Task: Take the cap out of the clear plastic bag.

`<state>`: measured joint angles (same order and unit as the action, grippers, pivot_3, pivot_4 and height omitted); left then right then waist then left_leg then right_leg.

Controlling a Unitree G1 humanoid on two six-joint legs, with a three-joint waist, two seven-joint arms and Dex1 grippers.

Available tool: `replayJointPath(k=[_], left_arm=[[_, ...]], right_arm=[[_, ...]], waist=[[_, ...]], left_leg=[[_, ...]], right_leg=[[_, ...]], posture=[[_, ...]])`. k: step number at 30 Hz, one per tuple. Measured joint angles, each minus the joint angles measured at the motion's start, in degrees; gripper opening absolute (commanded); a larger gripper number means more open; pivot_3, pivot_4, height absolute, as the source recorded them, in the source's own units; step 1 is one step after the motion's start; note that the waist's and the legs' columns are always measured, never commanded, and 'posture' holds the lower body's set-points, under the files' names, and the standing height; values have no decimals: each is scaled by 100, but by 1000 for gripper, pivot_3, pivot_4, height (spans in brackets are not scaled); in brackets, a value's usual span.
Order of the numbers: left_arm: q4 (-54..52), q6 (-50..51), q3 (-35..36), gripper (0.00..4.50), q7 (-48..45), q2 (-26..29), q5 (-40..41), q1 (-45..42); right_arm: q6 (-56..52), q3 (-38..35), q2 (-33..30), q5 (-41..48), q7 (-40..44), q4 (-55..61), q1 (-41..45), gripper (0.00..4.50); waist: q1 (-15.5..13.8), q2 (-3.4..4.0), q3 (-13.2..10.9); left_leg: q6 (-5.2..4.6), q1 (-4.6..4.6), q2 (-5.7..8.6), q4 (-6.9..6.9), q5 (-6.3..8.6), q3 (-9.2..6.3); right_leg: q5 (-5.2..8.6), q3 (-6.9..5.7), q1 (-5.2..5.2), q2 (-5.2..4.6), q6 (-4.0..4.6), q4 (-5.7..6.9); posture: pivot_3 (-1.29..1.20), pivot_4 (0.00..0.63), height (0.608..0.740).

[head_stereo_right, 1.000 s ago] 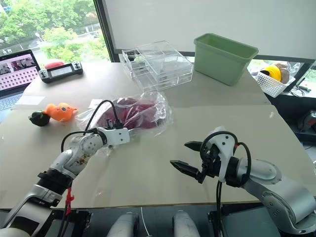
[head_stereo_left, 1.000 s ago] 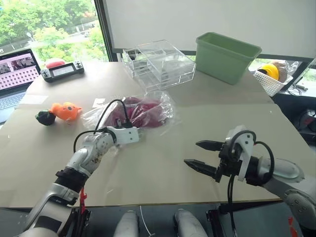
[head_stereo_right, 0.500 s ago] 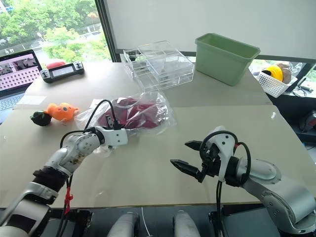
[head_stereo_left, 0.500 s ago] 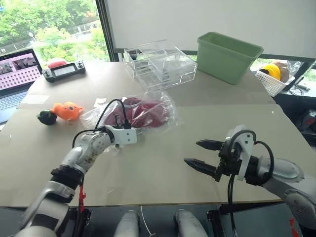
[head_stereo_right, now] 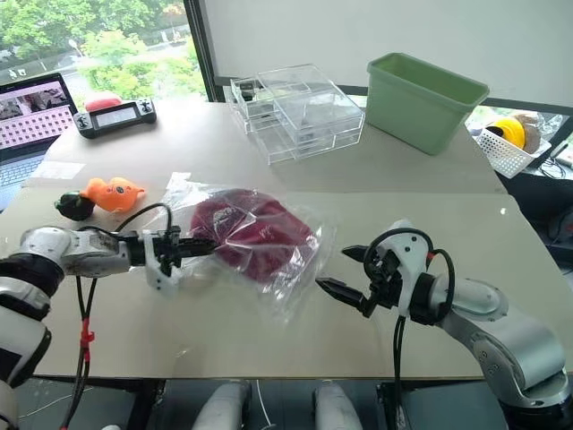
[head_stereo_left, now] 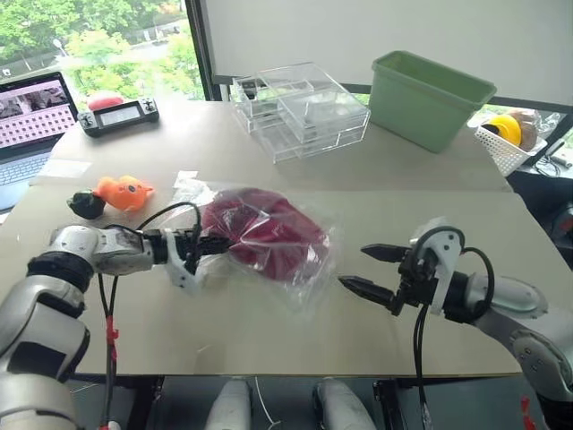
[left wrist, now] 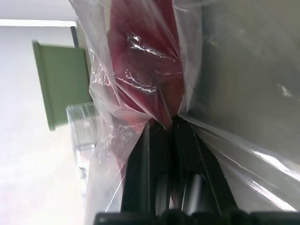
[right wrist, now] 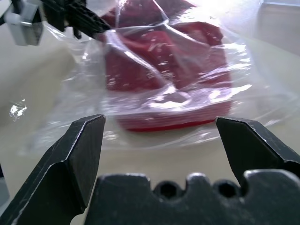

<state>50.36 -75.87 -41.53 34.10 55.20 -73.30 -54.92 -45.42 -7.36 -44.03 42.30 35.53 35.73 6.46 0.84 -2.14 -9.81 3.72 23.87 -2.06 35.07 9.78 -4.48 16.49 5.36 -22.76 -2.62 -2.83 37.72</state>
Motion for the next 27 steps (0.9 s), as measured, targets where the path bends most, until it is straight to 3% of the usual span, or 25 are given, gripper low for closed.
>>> replayJointPath(k=[5, 8, 10, 13, 17, 23, 27], left_arm=[[51, 825, -1941, 92, 3631, 27, -2272, -689], [1086, 1632, -2473, 92, 4350, -479, -2729, -989], [1857, 2185, -2385, 92, 4033, -768, -2544, -1098], [2705, 2853, -1638, 92, 2554, -978, -1558, -1164], [2872, 2952, -1148, 92, 1592, -981, -792, -1162], [2592, 2620, -1374, 1750, 1805, -963, -748, -1037], [2231, 2557, -2083, 3094, 2834, -889, -1281, -1035]], right_arm=[[75, 82, 31, -195, 52, -82, 35, 4500], [90, 142, 115, -267, 40, -76, 42, 4500], [90, 172, 142, -279, 32, -68, 39, 4500], [90, 206, 218, -289, 4, -30, 38, 4500], [90, 211, 230, -322, -37, -25, 38, 4500], [90, 248, 245, -332, -57, -26, 71, 4500], [90, 256, 243, -336, -47, -31, 122, 4500]], waist=[[-33, -12, -6], [-67, -27, -15], [-72, -40, -22], [-37, -42, -24], [-9, -43, -24], [-13, -43, -24], [-14, -44, -25]], left_leg=[[2, -3, 3, 18, 0, -1], [2, -1, 7, 20, 0, -1], [2, 11, 7, 19, 0, -1], [5, 42, 6, 19, -3, 2], [5, 43, 7, 15, -3, 0], [5, 39, 8, 22, -3, -1], [5, 39, 10, 23, -3, -2]], right_leg=[[-1, -3, 10, -1, -12, 6], [-1, -6, 6, -1, -12, 12], [-2, -7, -10, 0, -11, 17], [-4, -6, -50, 0, -7, 32], [-7, -6, -49, -1, -2, 33], [-9, -5, -42, -3, 0, 37], [-10, -4, -41, -5, 1, 37]], posture=[[0, 150, 735], [0, 150, 735], [0, 150, 735], [0, 150, 735], [0, 150, 735], [0, 150, 735], [0, 150, 735]])
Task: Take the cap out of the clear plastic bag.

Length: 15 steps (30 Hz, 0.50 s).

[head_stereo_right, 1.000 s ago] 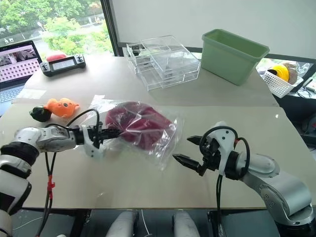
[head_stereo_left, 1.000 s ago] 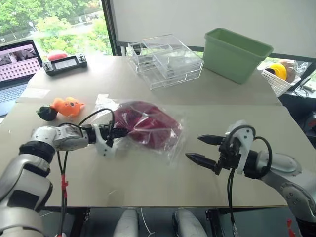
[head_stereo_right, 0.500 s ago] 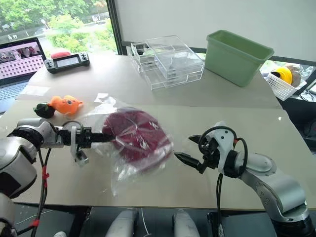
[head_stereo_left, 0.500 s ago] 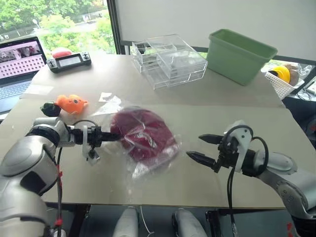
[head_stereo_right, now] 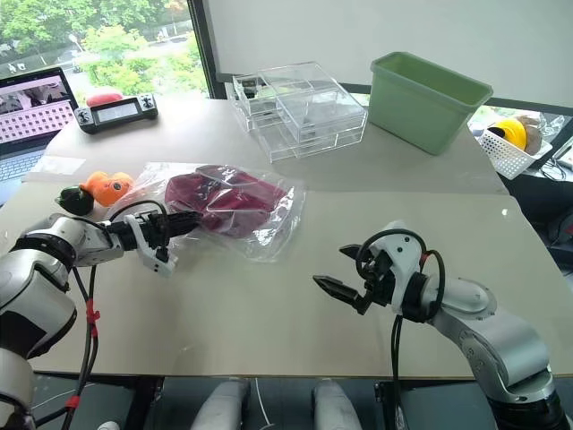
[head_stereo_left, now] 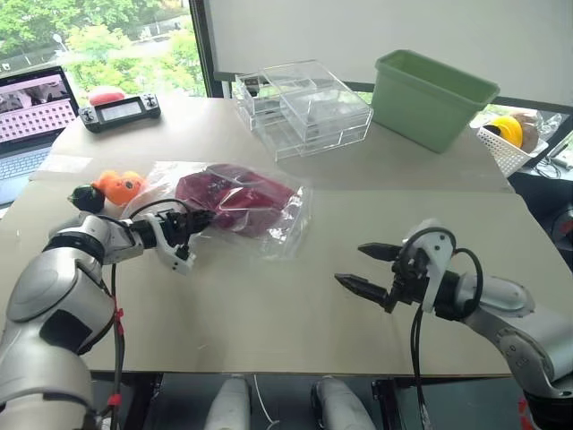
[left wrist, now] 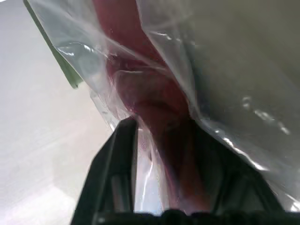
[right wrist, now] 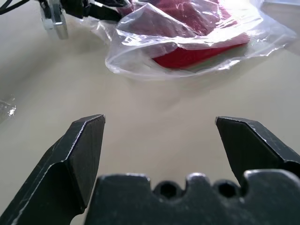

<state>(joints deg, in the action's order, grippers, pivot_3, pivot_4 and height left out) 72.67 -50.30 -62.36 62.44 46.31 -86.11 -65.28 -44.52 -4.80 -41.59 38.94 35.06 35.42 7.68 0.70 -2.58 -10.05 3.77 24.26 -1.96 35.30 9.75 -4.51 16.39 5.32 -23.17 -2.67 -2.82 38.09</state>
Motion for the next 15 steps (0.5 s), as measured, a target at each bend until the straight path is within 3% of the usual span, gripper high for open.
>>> replayJointPath(k=[4, 9, 15], left_arm=[[-107, 50, -495, 4434, 891, -2, -381, -119], [-60, -24, -615, 4434, 1138, -8, -374, -156], [-742, -2155, -302, 4434, 581, 456, 503, 191]], right_arm=[[0, 23, 1, -29, 29, -11, 66, 4500], [0, 122, 16, -63, 76, -77, 68, 4500], [7, 174, 29, -121, 165, -167, 111, 4500]], waist=[[-6, 0, 0], [-5, 0, 0], [19, 0, 1]], left_leg=[[0, -2, 1, 1, 0, -1], [0, -2, 2, 2, 0, -1], [0, -3, 0, 1, 0, 1]], right_leg=[[-6, -2, 2, -1, 9, 2], [-6, -2, 2, -1, 10, 3], [-19, -2, 1, -4, 33, 3]], posture=[[0, 150, 735], [0, 150, 735], [0, 150, 735]])
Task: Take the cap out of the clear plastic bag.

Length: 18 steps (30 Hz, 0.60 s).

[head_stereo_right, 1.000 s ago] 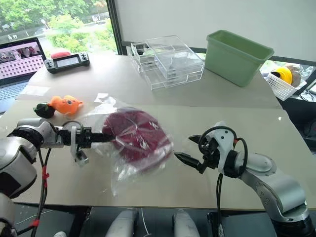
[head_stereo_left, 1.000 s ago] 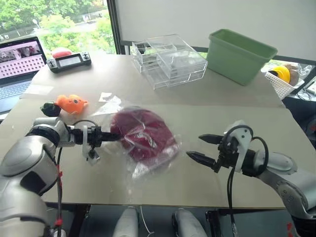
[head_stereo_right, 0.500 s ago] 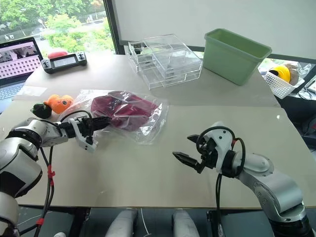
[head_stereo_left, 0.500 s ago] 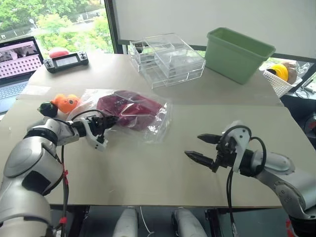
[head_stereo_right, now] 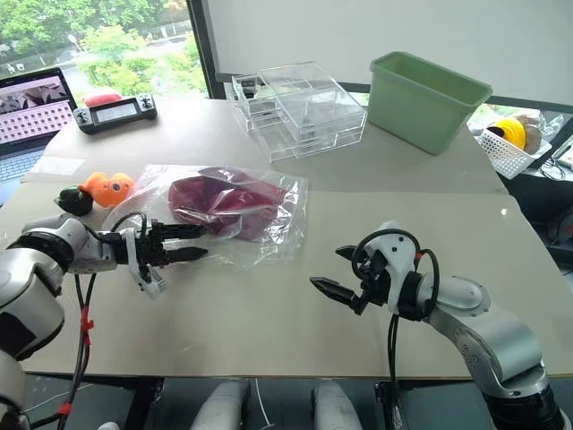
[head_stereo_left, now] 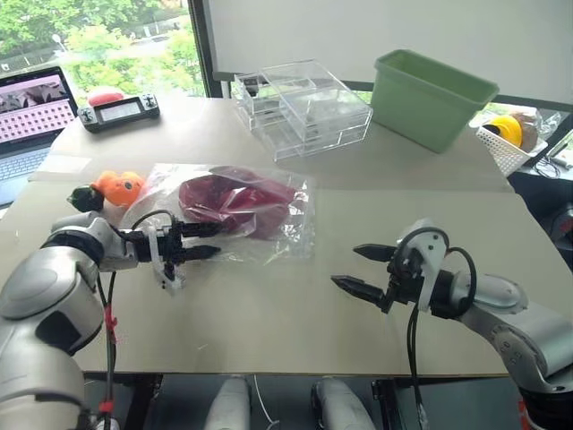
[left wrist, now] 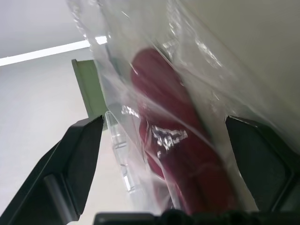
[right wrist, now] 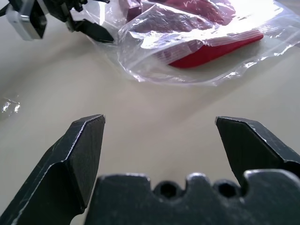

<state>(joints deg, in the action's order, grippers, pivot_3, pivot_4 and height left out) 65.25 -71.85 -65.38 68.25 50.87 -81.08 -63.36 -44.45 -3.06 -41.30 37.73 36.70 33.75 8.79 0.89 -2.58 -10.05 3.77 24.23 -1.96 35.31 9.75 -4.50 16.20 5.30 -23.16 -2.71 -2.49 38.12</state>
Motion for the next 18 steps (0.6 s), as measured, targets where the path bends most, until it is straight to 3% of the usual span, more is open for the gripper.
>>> replayJointPath(k=[3, 7, 13, 18], left_arm=[[-561, -1058, 458, 4434, -830, 271, 938, 586], [-1154, -1247, 1058, 4434, -2186, 353, 2377, 1521], [-2936, 389, 2028, 4434, -4404, 137, 4779, 3050], [-4049, 1940, 2691, 4434, -5641, -596, 5368, 3698]], right_arm=[[11, 10, 0, -52, 72, -106, 36, 4500], [26, 13, 3, -59, 158, -138, 119, 4500], [27, 0, -2, -59, 201, -172, 141, 4500], [18, -55, -67, -41, 196, -150, 136, 4500]], waist=[[-9, 1, 0], [-5, 6, 3], [-28, 20, 10], [-10, 24, 11]], left_leg=[[2, -2, 1, 3, -1, 0], [2, -11, 0, 7, -2, 3], [-1, -11, 1, 41, 0, 0], [-1, -82, -2, 58, 0, -1]], right_leg=[[-2, -1, 1, -1, 3, 7], [-2, 1, 9, -1, 4, 16], [-2, 1, 17, -1, 4, 40], [18, 1, 90, 5, -31, 44]], posture=[[0, 150, 735], [0, 150, 735], [0, 150, 735], [0, 150, 735]])
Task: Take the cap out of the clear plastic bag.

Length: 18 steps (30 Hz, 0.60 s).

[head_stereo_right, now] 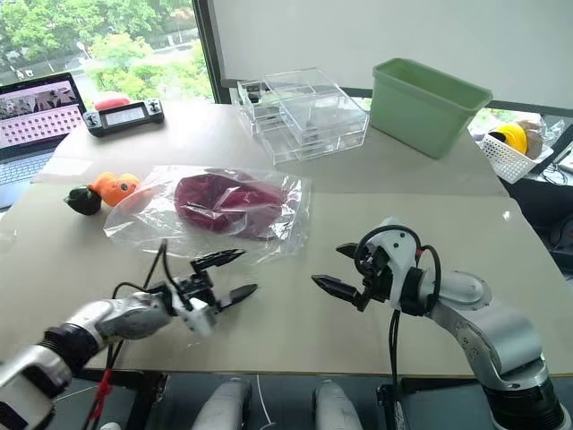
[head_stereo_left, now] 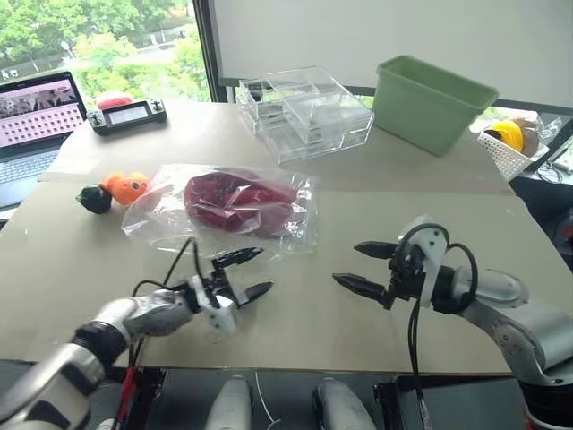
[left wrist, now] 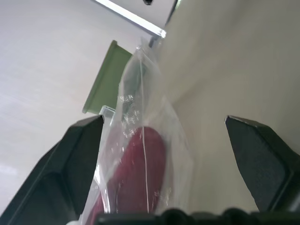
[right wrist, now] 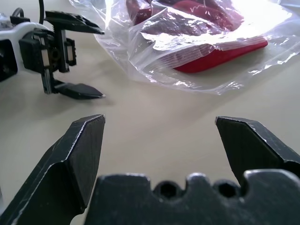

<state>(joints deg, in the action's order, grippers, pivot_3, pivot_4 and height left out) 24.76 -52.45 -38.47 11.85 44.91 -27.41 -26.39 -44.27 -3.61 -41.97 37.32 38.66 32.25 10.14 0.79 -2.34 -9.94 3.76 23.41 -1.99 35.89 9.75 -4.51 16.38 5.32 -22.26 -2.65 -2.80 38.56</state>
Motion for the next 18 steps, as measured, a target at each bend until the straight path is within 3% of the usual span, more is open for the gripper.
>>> replayJointPath(k=[9, 18], left_arm=[[-385, 1493, 697, 4434, -896, -1121, -225, 83], [-141, 2121, 908, 4434, -1143, -1888, -527, -174]], right_arm=[[-203, -306, -105, 129, -94, 259, -228, 4500], [-240, -431, -105, 224, -264, 390, -390, 4500]], waist=[[6, 16, 9], [3, 22, 13]], left_leg=[[-1, -17, -3, 3, -1, 3], [-1, -16, -1, 5, -1, 1]], right_leg=[[3, 12, 14, 6, -5, 0], [2, 14, 15, 6, -8, -3]], posture=[[0, 150, 735], [0, 150, 735]])
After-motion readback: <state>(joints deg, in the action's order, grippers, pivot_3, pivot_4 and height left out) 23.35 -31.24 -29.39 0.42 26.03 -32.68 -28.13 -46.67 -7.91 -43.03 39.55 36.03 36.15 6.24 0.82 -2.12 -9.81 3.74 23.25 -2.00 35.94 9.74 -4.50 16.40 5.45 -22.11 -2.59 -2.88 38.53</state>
